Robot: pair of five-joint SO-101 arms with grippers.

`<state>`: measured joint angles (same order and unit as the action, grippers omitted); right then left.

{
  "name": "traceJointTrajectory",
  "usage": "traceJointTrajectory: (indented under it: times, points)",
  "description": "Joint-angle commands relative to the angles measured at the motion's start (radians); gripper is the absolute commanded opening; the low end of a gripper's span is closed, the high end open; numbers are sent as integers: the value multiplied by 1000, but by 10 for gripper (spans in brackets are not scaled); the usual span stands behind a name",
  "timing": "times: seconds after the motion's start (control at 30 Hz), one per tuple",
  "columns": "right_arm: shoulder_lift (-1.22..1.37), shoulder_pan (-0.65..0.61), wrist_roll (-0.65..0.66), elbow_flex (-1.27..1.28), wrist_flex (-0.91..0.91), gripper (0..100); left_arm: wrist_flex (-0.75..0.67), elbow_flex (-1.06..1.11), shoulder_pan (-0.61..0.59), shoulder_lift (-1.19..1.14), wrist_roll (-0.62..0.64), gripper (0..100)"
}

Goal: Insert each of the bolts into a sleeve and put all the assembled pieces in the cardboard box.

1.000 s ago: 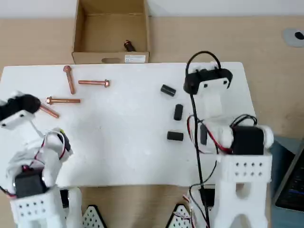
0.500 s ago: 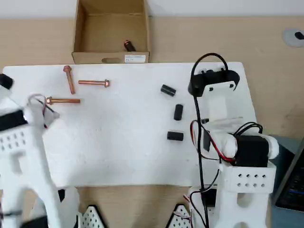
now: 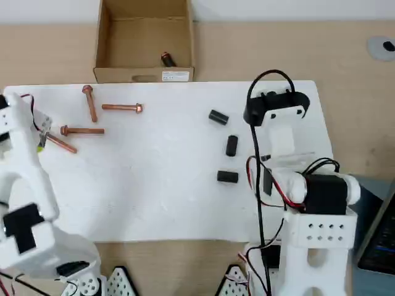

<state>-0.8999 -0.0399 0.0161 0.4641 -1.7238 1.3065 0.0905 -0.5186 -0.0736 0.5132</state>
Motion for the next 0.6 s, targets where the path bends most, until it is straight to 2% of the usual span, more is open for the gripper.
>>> traceJointTrajectory:
  times: [0.0,0.3,0.47,0.57]
  points:
    - [-16,12,-6,1,26,10,-2,-144,-6,-76,5,6]
    - [-15,12,-5,2,26,10,3,-344,-2,-312,-8,12]
    - [-15,12,-5,2,26,10,5,-365,20,-380,-23,126]
    - [-15,12,-5,2,26,10,5,-364,23,-383,-23,133]
